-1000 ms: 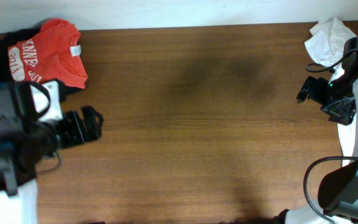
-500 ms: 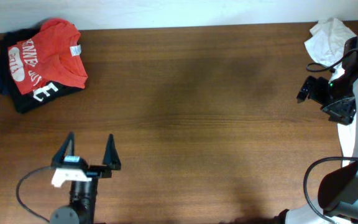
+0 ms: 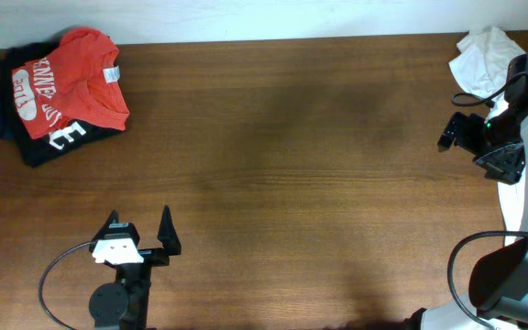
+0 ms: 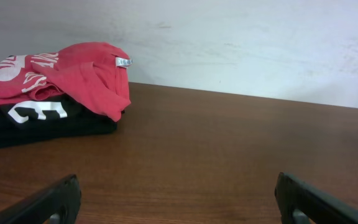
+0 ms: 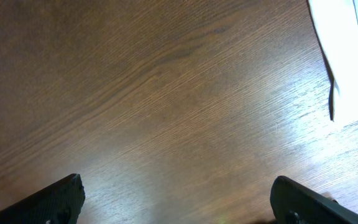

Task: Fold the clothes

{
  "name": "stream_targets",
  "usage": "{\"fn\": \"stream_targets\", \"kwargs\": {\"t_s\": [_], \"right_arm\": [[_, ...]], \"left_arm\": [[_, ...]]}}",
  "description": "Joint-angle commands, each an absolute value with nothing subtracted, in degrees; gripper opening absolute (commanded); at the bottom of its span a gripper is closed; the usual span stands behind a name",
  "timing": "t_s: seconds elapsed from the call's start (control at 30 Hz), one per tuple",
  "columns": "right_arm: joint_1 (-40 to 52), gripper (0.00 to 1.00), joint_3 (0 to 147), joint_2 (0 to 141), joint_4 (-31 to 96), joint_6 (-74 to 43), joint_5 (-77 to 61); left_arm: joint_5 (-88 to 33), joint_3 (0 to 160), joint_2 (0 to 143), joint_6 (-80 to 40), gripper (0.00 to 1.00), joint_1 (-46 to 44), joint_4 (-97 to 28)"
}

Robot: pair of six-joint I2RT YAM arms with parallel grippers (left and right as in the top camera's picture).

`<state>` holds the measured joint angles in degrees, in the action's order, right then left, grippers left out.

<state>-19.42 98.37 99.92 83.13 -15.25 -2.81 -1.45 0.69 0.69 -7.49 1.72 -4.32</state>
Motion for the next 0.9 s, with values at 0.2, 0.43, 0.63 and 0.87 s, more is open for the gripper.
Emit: {"fn": "stream_targets", "kwargs": {"t_s": [0.2, 0.43, 0.63, 0.87], "right_arm": [[-19.0, 0.99, 98.6, 96.1, 83.1, -15.7, -2.5], [-4.3, 0.99, 91.0, 64.4, 70.2, -15.6, 5.0], [3.2, 0.99, 47.7, 30.9, 40.6, -15.5, 3.6], [3.0, 0.99, 15.0, 4.7, 16.6, -17.6, -0.9]], "left_arm": [[-1.2, 0.5, 0.3, -6.8, 0.99, 1.7, -4.7], [-1.2, 0.5, 0.3, -6.8, 0.99, 1.7, -4.7], [-1.2, 0.5, 0.3, -6.8, 0.99, 1.7, -4.7], [-1.2, 0.5, 0.3, -6.8, 0.99, 1.7, -4.7]]}}
